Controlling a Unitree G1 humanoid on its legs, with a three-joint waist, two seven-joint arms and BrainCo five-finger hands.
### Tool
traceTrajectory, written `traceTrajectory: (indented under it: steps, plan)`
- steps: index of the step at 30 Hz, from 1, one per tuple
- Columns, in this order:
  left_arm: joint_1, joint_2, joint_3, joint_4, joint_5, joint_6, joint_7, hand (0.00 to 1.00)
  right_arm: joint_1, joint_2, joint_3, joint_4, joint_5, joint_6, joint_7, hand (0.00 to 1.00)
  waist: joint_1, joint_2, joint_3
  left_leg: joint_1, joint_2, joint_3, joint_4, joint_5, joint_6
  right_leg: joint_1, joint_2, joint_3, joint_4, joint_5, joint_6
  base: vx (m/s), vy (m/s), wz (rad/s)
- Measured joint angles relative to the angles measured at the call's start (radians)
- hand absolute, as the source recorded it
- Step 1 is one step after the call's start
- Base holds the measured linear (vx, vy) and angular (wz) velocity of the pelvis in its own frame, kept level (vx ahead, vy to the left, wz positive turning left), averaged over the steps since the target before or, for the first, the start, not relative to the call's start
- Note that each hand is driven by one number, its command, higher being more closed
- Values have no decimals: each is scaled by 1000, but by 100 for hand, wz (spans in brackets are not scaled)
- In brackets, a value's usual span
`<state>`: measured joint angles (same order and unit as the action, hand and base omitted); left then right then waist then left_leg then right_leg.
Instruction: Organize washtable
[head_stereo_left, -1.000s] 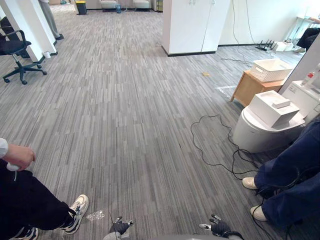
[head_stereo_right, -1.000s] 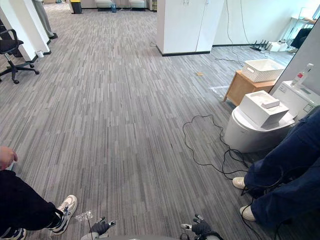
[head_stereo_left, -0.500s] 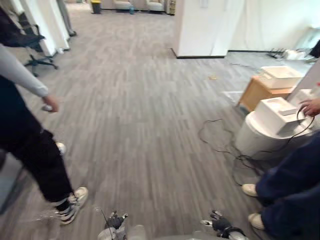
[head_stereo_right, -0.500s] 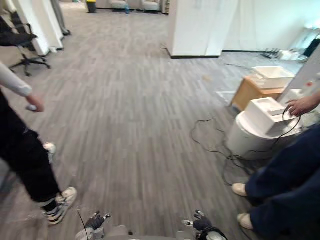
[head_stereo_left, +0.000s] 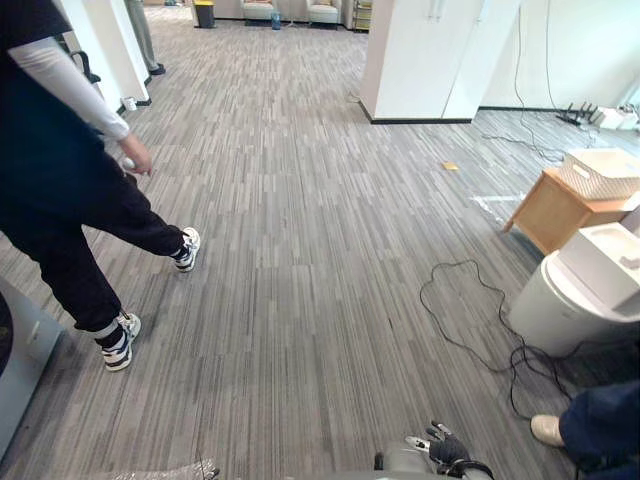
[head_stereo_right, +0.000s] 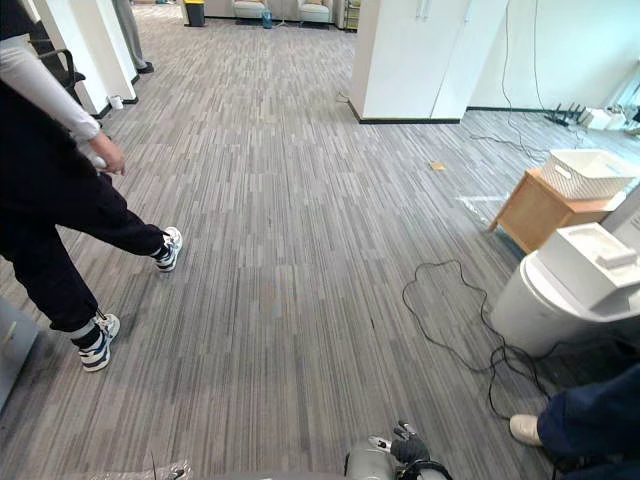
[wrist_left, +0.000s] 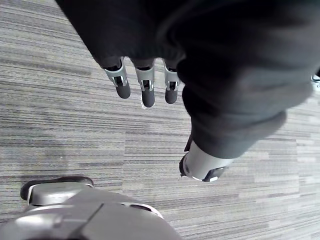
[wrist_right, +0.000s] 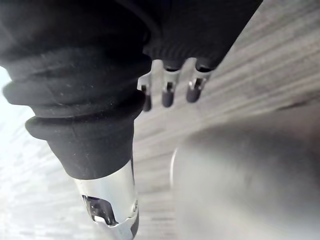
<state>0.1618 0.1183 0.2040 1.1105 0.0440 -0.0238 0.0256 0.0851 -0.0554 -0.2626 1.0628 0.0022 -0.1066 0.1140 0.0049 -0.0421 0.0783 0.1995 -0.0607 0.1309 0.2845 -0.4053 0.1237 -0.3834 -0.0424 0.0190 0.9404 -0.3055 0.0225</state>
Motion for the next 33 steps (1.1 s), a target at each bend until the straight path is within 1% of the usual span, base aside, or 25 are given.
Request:
traceTrajectory:
  steps: [2, 3, 4, 5, 6, 7, 8, 9, 11, 12, 13, 14, 15, 16, 18, 20, 21, 23, 24, 25, 27, 28, 30, 32, 33]
  plan:
    - [-14, -21, 0, 0, 8, 1, 2, 0, 3, -21, -14, -10, 0, 4, -2, 0, -10, 39, 8, 67, 52, -23, -72, 1, -2, -42, 98, -11, -221, 31, -4, 568, 46, 50]
    - [-29, -29, -2, 0, 11, -1, 0, 0, 14, -29, -12, -9, -2, 6, -4, 0, -24, 53, 18, 104, 75, -54, -112, 17, -22, -66, 146, -27, -426, 119, -3, 717, 31, 74]
    - [-41, -24, 4, -4, 19, -5, 1, 0, 34, -25, -12, -9, -4, 7, -5, 0, -27, 36, 23, 128, 68, -75, -120, 29, -53, -85, 152, -41, -606, 222, -14, 634, 3, 65]
    - [-44, -23, 10, -3, 20, -5, 2, 0, 43, -13, -14, -7, -4, 12, -7, 0, -27, 28, 23, 146, 60, -84, -119, 29, -70, -91, 158, -49, -672, 261, -27, 700, -47, 53]
    - [-41, -25, 44, -1, 32, -4, 2, 0, 73, -1, -24, -10, -2, 19, -10, 0, -31, 17, 20, 183, 45, -109, -101, 29, -77, -91, 168, -47, -735, 364, -91, 775, -50, 49]
    - [-43, -41, 78, 0, 46, -3, 3, 0, 88, -2, -45, -9, -1, 26, -11, 0, -47, 31, 12, 200, 60, -130, -77, 34, -88, -87, 162, -59, -698, 495, -122, 944, -47, 43]
    - [-57, -70, 139, 2, 58, -3, 3, 0, 91, -13, -84, -9, -5, 29, -6, 0, -43, 70, 16, 200, 95, -133, -29, 82, -167, -95, 178, -95, -610, 464, -143, 784, -31, 28]
    - [-63, -90, 161, -1, 60, -3, 2, 0, 91, -12, -88, -9, -6, 30, -7, 0, -43, 74, 16, 190, 97, -130, -1, 130, -194, -90, 178, -102, -586, 438, -145, 783, -47, -6]
    - [-62, -117, 266, -14, 69, -4, -3, 0, 103, -13, -82, -17, -11, 30, -3, 0, -46, 75, 16, 120, 76, -125, 205, 467, -147, 14, 187, -108, -596, 351, -152, 793, -74, -24]
    - [-59, -118, 297, -14, 69, -3, -2, 0, 110, -11, -76, -32, -11, 29, -3, 0, -46, 76, 16, 55, 88, -130, 348, 618, -159, 81, 190, -97, -630, 322, -156, 625, -53, -12]
    - [-61, -119, 316, -18, 70, -4, -3, 0, 117, -11, -75, -39, -11, 29, -4, 0, -47, 78, 17, -2, 110, -121, 481, 602, -169, 119, 196, -94, -650, 305, -153, 655, -48, -1]
    - [-61, -114, 346, -37, 70, -11, -2, 0, 118, -12, -58, -35, -12, 34, -5, 0, -27, 68, 23, -151, 191, -59, 770, 539, -179, 213, 214, -79, -681, 267, -171, 598, -50, -4]
    - [-57, -108, 354, -43, 70, -8, -1, 0, 116, -11, -47, -31, -12, 36, -6, 0, -14, 55, 31, -196, 227, -26, 850, 493, -144, 254, 218, -67, -691, 250, -170, 646, -68, -19]
    - [-46, -96, 353, -42, 72, -4, 0, 0, 109, -7, -27, -16, -12, 37, -16, 0, 7, 33, 43, -267, 277, 18, 949, 395, -80, 335, 218, -43, -709, 227, -173, 384, -33, -29]
    - [-7, -81, 336, -41, 75, 6, 0, 0, 89, -10, 15, 10, -13, 38, -22, 0, 17, 14, 56, -380, 282, 27, 955, 288, -82, 436, 201, -5, -735, 183, -167, 413, 21, -34]
    - [27, -67, 285, -41, 75, 7, 2, 0, 64, -15, 77, 10, -14, 37, -22, 0, 22, -6, 57, -487, 222, 1, 767, 217, -141, 491, 159, 30, -710, 98, -158, 431, 142, -37]
    - [38, -64, 252, -41, 73, 6, 2, 0, 56, -23, 102, 9, -13, 36, -21, 0, 37, -11, 58, -522, 183, -11, 552, 207, -158, 495, 133, 54, -687, 61, -143, 377, 189, -41]
    - [48, -69, 216, -41, 72, 6, 5, 0, 46, -35, 107, 6, -13, 35, -20, 0, 47, -1, 46, -544, 140, -38, 228, 226, -177, 503, 107, 75, -680, 19, -120, 434, 264, -35]
    - [59, -76, 193, -39, 69, 5, 3, 0, 42, -51, 110, 4, -13, 34, -20, 0, 58, 24, 38, -553, 132, -60, 41, 297, -206, 507, 97, 95, -681, -12, -101, 614, 406, -48]
    - [65, -80, 190, -32, 65, 5, 4, 0, 43, -54, 118, 5, -13, 33, -22, 0, 70, 25, 23, -553, 112, -35, 23, 401, -185, 516, 70, 128, -692, -41, -102, 568, 375, -46]
    - [77, -76, 191, -14, 63, -1, 2, 0, 44, -50, 123, 16, -21, 30, -19, 0, 64, 8, -9, -576, 65, -4, 75, 378, -106, 509, 23, 162, -658, -51, -102, 645, 367, -28]
    - [77, -72, 198, -9, 63, -2, 3, 0, 46, -44, 121, 17, -30, 25, -13, 0, 64, -3, -14, -569, 43, 10, 97, 347, -66, 491, 5, 182, -590, -48, -76, 754, 408, -11]
    - [72, -55, 198, 1, 60, -2, 3, 0, 58, -26, 95, 27, -44, 20, -6, 0, 62, -28, -17, -505, -4, 27, 115, 285, -21, 435, -9, 225, -334, -18, 26, 575, 311, 3]
    - [72, -43, 174, -1, 54, -2, 3, 0, 78, -25, 93, 41, -44, 16, 0, 0, 58, -35, -13, -379, -41, 36, 100, 222, 9, 350, -4, 258, 5, 132, 175, 504, 252, -2]
    - [73, -37, 152, -1, 53, -2, 3, 0, 80, -26, 87, 42, -44, 14, 0, 0, 54, -29, -10, -318, -50, 35, 80, 205, 15, 314, -17, 221, 115, 167, 172, 475, 220, -8]
